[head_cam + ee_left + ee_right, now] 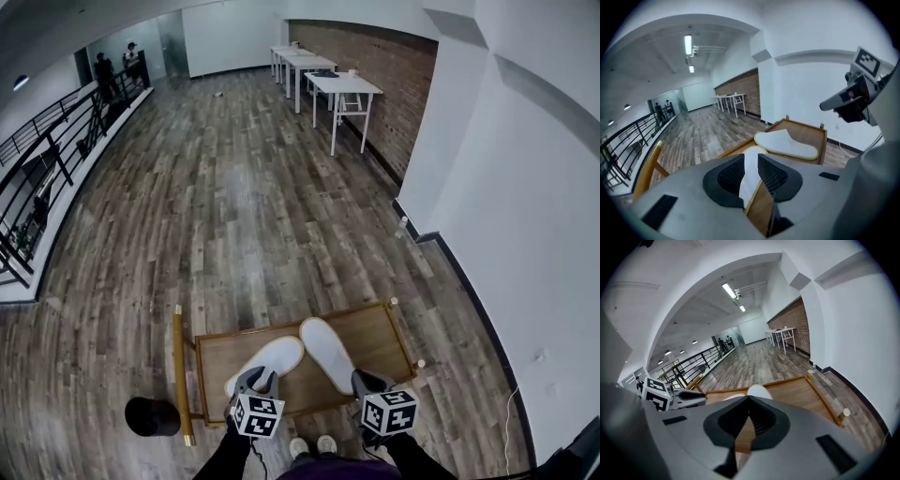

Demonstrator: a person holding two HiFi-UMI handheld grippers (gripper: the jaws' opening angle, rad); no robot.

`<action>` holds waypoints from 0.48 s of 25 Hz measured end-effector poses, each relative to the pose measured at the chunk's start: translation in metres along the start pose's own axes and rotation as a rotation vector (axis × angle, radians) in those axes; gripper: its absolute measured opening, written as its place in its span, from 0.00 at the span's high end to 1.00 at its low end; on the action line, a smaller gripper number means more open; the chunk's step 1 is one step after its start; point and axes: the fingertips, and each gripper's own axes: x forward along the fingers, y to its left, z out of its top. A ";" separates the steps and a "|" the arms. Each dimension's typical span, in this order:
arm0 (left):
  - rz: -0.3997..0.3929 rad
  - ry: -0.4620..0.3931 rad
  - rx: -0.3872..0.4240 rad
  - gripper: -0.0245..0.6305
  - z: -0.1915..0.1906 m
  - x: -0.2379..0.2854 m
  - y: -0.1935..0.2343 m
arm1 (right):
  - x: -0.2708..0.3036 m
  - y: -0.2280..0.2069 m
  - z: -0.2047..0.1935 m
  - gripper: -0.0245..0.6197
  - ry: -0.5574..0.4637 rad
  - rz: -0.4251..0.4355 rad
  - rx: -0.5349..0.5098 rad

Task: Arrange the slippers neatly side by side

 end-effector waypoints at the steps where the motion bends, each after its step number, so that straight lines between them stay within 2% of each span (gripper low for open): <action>1: -0.020 0.044 0.041 0.86 -0.004 0.009 -0.001 | 0.000 -0.003 0.000 0.96 0.003 -0.005 0.002; 5: -0.063 0.186 0.196 0.78 -0.019 0.039 0.003 | 0.003 -0.008 0.003 0.96 0.017 -0.017 -0.002; 12: -0.178 0.412 0.344 0.78 -0.052 0.071 0.007 | 0.011 -0.011 -0.001 0.96 0.057 -0.032 -0.022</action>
